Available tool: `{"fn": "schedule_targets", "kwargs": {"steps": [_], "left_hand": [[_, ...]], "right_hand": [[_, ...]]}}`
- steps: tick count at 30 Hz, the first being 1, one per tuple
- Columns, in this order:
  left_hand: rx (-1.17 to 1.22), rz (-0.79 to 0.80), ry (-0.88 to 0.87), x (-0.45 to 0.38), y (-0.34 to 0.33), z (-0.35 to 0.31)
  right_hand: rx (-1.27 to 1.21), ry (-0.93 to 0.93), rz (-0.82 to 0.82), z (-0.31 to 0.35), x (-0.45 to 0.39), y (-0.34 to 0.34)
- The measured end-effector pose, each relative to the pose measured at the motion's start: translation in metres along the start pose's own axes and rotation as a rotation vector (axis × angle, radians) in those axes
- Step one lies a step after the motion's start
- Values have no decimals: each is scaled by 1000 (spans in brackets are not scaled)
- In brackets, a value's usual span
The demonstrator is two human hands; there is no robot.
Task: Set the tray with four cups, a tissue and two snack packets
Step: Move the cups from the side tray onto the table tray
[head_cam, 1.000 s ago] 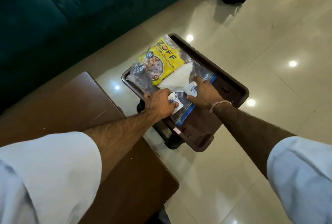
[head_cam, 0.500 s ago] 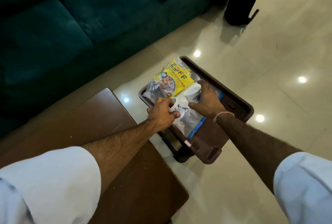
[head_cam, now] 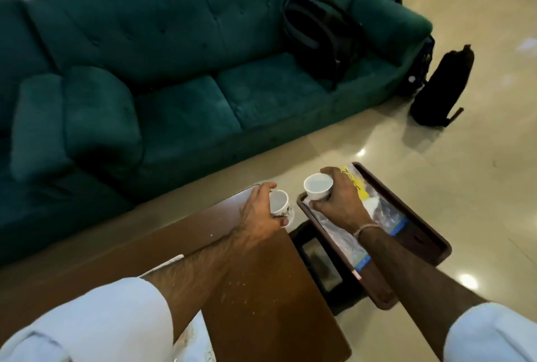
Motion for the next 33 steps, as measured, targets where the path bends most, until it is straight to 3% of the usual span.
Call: {"fn": "schedule_targets", "kwargs": {"steps": [9, 17, 26, 33], "left_hand": [[-63, -114, 4, 79, 143, 51], [-118, -121, 120, 150, 212, 151], [-253, 6, 76, 186, 216, 268], [-343, 121, 34, 177, 191, 344]], "right_hand": [[10, 109, 81, 141, 58, -47], [-35, 155, 236, 221, 142, -138], [89, 134, 500, 224, 219, -277], [201, 101, 557, 200, 256, -367]]}}
Point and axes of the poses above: each hand's wrist, its own x-axis away from the middle knuckle, its own y-axis out of the back of the hand, z = x × y, the point moved 8 cm from there along -x, towards the middle knuckle, and after that the axes turned 4 degrees about x, right-handed, at the moved point
